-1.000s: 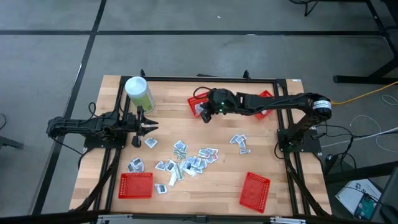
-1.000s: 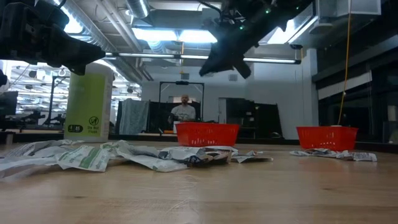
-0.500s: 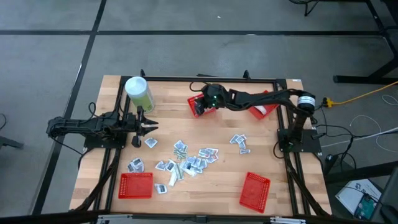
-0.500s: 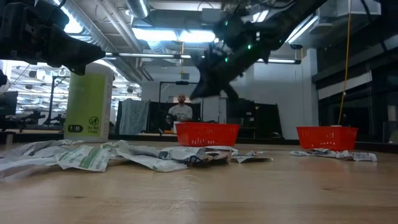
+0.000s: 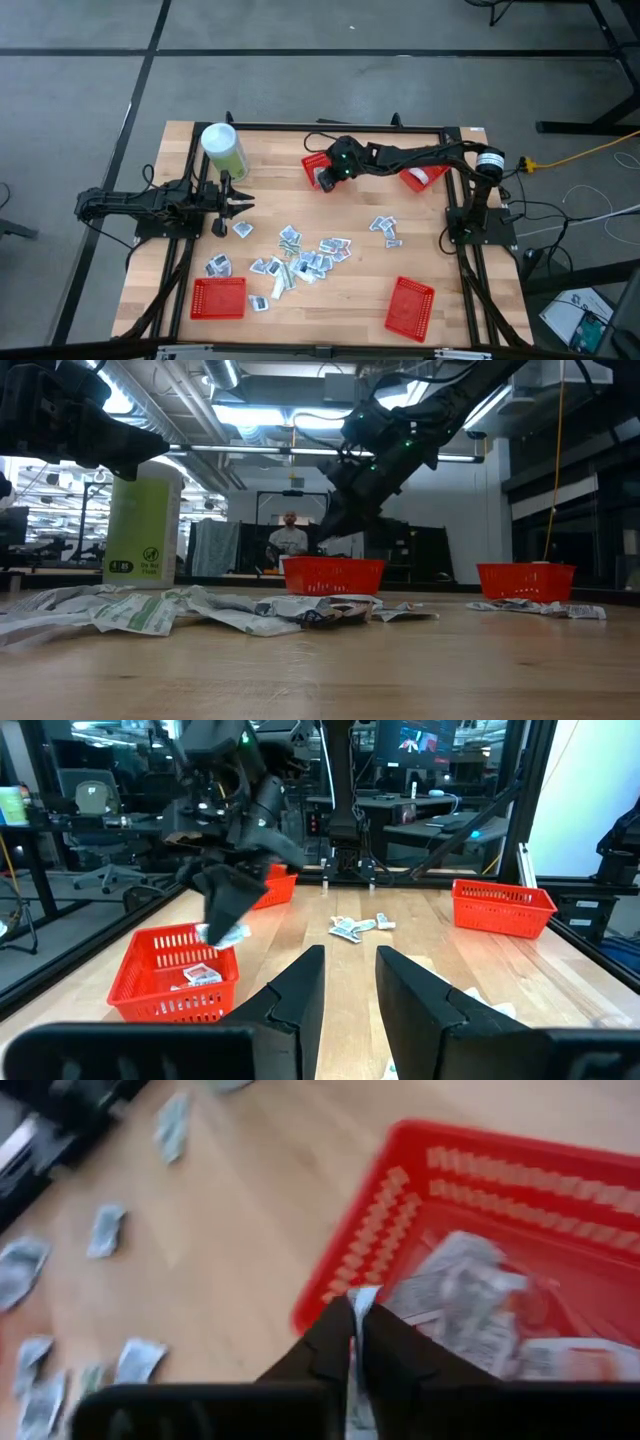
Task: Pick & Place First Aid Supplies
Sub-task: Put the orange ointment pack into the red container
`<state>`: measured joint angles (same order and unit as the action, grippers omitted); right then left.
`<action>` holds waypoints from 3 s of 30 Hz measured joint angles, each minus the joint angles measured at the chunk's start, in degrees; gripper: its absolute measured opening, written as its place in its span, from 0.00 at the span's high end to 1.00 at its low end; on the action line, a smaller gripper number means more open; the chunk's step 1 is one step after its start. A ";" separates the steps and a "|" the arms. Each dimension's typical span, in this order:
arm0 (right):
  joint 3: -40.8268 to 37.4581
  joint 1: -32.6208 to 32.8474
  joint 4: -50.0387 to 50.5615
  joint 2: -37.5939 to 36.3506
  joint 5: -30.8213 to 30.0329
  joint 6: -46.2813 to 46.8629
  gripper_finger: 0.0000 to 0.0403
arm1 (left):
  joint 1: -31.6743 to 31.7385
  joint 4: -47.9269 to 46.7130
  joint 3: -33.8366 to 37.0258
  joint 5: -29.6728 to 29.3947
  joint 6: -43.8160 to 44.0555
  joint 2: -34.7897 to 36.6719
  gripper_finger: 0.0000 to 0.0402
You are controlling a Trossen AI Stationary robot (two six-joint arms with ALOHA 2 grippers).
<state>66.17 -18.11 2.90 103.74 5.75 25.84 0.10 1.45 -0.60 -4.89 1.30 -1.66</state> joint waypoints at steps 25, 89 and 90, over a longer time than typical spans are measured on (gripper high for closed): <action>0.04 -1.43 12.25 -1.08 -0.37 27.56 0.55 | 0.00 0.01 0.00 0.00 0.00 -0.01 0.78; 0.07 21.03 40.09 -14.38 -4.69 5.03 0.64 | 0.00 0.00 0.00 0.00 0.00 -0.01 0.78; -0.03 21.85 41.22 -14.38 -4.71 4.94 0.64 | 0.00 0.00 0.00 -0.02 0.00 -0.01 0.78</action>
<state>66.14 3.74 44.12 89.36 1.04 30.78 0.10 1.45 -0.60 -4.91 1.30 -1.67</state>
